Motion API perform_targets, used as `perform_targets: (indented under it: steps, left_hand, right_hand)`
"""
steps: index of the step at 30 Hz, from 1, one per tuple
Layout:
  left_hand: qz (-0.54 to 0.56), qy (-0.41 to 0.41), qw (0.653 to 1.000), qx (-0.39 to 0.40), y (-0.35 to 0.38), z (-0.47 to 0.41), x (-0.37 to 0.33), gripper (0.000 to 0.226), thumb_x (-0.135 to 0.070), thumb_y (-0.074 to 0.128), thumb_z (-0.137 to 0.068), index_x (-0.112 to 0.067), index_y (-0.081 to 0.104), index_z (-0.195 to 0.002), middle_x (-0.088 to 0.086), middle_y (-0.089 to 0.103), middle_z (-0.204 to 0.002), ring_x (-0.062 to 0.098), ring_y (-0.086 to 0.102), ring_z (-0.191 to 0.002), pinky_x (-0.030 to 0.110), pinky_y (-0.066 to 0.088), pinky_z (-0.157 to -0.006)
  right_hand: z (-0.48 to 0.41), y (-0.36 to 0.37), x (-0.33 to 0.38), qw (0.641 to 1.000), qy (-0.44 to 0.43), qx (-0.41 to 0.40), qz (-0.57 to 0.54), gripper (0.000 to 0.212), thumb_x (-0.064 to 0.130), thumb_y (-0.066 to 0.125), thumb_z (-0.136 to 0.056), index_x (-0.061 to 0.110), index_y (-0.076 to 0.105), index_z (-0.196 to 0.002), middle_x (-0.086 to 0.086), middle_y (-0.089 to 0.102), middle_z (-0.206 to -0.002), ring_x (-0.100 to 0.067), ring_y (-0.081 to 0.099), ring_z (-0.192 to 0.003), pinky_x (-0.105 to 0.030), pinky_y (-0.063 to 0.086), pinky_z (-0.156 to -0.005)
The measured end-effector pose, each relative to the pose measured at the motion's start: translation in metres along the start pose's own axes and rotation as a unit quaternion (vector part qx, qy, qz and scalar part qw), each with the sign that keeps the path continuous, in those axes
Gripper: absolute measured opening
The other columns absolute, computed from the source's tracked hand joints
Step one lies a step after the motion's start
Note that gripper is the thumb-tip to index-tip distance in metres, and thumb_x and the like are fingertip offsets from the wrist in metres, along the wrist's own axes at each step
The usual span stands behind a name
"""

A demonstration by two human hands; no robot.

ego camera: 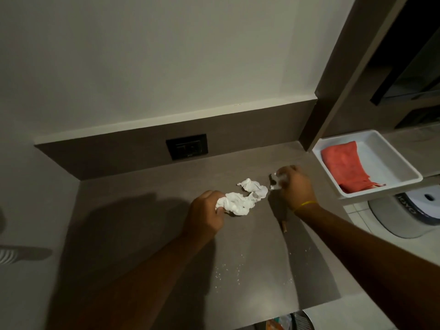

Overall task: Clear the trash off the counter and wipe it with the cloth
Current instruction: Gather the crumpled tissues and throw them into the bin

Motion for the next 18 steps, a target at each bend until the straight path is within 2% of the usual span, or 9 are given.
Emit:
perform_targets:
  steps: [4, 6, 9, 11, 12, 15, 18]
  left_hand:
    - [-0.036, 0.007, 0.999, 0.003, 0.002, 0.007, -0.009, 0.027, 0.000, 0.064, -0.082, -0.006, 0.077, -0.105, 0.008, 0.078, -0.104, 0.026, 0.074, -0.093, 0.034, 0.062, -0.082]
    - [-0.058, 0.010, 0.998, -0.002, 0.003, 0.011, -0.013, 0.026, 0.000, 0.066, -0.084, -0.007, 0.078, -0.105, 0.008, 0.079, -0.105, 0.026, 0.074, -0.095, 0.029, 0.060, -0.083]
    - [-0.075, -0.001, 0.997, -0.012, 0.000, 0.015, -0.016, 0.028, 0.000, 0.068, -0.084, -0.006, 0.079, -0.109, 0.010, 0.079, -0.113, 0.026, 0.074, -0.101, 0.031, 0.060, -0.088]
    - [-0.082, 0.002, 0.996, -0.016, -0.004, 0.016, -0.019, 0.032, 0.001, 0.071, -0.084, -0.003, 0.079, -0.115, 0.012, 0.079, -0.118, 0.026, 0.076, -0.105, 0.031, 0.061, -0.092]
    - [-0.081, 0.020, 0.996, -0.022, -0.007, 0.017, -0.025, 0.030, 0.003, 0.072, -0.083, -0.002, 0.080, -0.111, 0.013, 0.080, -0.112, 0.026, 0.077, -0.099, 0.032, 0.064, -0.088]
    - [-0.060, 0.080, 0.994, -0.048, -0.017, 0.022, -0.050, 0.014, 0.007, 0.068, -0.085, -0.003, 0.078, -0.088, 0.008, 0.075, -0.080, 0.022, 0.070, -0.068, 0.039, 0.061, -0.061]
    - [-0.005, 0.033, 0.999, -0.026, -0.018, 0.024, -0.068, 0.018, -0.001, 0.063, -0.090, -0.015, 0.074, -0.089, 0.000, 0.072, -0.079, 0.015, 0.067, -0.068, 0.037, 0.058, -0.059]
  right_hand:
    - [-0.010, 0.030, 0.019, 0.986, -0.096, 0.095, 0.096, 0.029, 0.019, 0.065, -0.091, 0.012, 0.071, -0.118, -0.014, 0.060, -0.125, -0.032, 0.059, -0.116, -0.036, 0.051, -0.101]
    - [-0.007, 0.037, 0.024, 0.978, -0.131, 0.094, 0.136, 0.031, 0.017, 0.062, -0.092, 0.010, 0.072, -0.121, -0.015, 0.062, -0.123, -0.036, 0.062, -0.112, -0.039, 0.053, -0.099]
    - [0.003, 0.037, 0.024, 0.976, -0.125, 0.086, 0.157, 0.028, 0.013, 0.064, -0.090, 0.008, 0.072, -0.116, -0.015, 0.064, -0.115, -0.038, 0.068, -0.101, -0.038, 0.055, -0.087]
    - [0.012, 0.036, 0.021, 0.982, -0.106, 0.086, 0.132, 0.024, 0.013, 0.067, -0.088, 0.009, 0.073, -0.110, -0.016, 0.067, -0.109, -0.039, 0.069, -0.099, -0.038, 0.055, -0.085]
    - [0.018, 0.031, 0.019, 0.987, -0.089, 0.081, 0.101, 0.022, 0.013, 0.068, -0.086, 0.010, 0.074, -0.107, -0.016, 0.070, -0.107, -0.038, 0.069, -0.098, -0.038, 0.056, -0.083]
    - [0.041, 0.007, 0.003, 0.999, -0.014, 0.040, -0.018, 0.015, 0.013, 0.071, -0.080, 0.021, 0.075, -0.092, -0.010, 0.077, -0.094, -0.032, 0.071, -0.087, -0.034, 0.056, -0.076]
    - [0.066, -0.017, -0.015, 0.996, 0.028, 0.028, -0.080, 0.023, 0.011, 0.076, -0.074, 0.027, 0.075, -0.090, -0.001, 0.078, -0.090, -0.023, 0.071, -0.083, -0.029, 0.056, -0.077]
Point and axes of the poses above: each hand's wrist, its own z-axis away from the middle knuckle, its own y-axis out of the palm, x = y × z, the point moved 6 cm from there along -z, towards the middle knuckle
